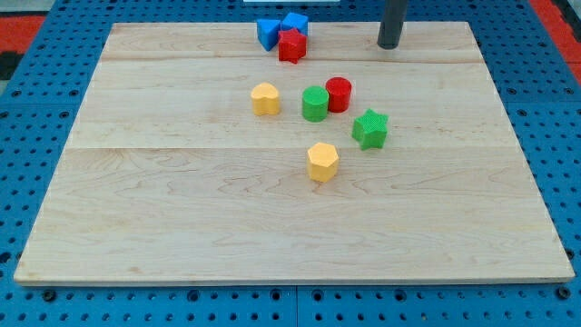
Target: Move your arm closer to the blue cube
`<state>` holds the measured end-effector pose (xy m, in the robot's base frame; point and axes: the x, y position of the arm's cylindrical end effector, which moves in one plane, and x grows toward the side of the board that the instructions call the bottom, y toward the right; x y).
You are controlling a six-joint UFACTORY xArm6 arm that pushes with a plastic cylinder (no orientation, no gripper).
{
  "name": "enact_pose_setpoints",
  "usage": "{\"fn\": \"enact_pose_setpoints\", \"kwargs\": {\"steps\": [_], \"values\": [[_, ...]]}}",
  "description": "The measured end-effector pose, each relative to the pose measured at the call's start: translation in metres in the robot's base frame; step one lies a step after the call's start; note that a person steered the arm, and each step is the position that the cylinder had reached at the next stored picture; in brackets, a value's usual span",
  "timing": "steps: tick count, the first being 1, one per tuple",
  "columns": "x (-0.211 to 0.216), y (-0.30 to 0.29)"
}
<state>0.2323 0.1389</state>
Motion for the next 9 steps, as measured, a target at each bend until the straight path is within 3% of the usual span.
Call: {"fn": "enact_pose_setpoints", "kwargs": {"steps": [9], "values": [[-0.039, -0.094]]}}
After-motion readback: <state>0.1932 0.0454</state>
